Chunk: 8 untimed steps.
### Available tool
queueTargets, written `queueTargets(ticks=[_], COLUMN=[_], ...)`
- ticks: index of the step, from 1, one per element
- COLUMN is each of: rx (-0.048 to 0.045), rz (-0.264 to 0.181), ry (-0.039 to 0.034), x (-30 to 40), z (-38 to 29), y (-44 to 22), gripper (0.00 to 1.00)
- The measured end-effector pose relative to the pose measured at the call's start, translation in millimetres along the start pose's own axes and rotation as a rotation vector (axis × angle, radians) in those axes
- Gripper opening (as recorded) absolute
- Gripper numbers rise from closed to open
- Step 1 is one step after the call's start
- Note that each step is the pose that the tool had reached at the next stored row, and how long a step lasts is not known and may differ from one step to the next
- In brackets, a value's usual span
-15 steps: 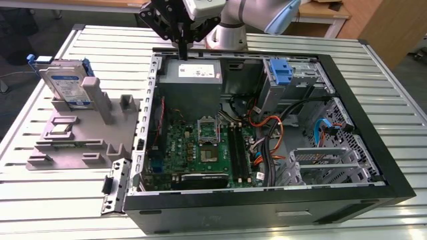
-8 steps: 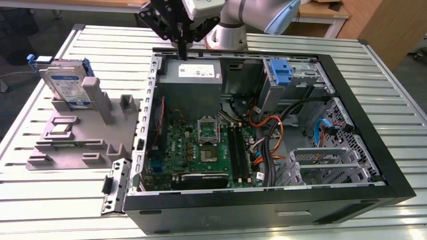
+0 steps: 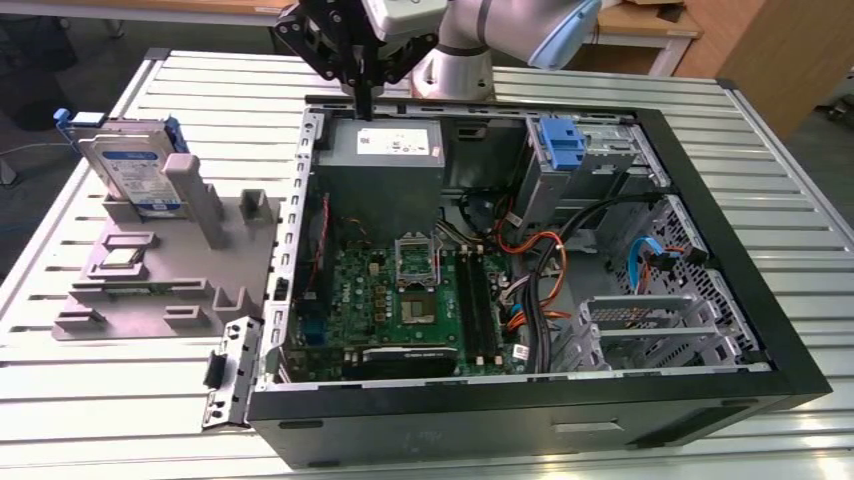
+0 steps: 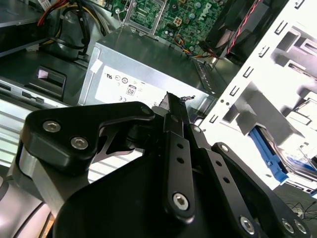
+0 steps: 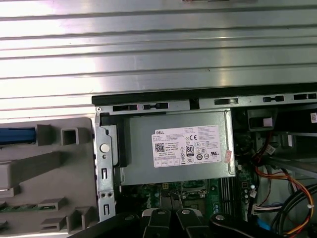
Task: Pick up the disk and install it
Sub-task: 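Reach for the disk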
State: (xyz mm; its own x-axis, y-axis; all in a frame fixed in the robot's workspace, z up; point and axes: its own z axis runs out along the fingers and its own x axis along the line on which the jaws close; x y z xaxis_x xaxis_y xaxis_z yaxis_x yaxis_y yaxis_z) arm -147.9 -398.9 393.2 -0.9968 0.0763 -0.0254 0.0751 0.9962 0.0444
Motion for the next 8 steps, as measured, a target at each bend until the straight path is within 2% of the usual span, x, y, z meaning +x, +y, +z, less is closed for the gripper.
queueTargets(ticks=[8], rx=[0.0000], rz=[0.000], ry=[0.0000], x=[1.4], z=[-0.1], y=[-0.1], gripper=[0.10])
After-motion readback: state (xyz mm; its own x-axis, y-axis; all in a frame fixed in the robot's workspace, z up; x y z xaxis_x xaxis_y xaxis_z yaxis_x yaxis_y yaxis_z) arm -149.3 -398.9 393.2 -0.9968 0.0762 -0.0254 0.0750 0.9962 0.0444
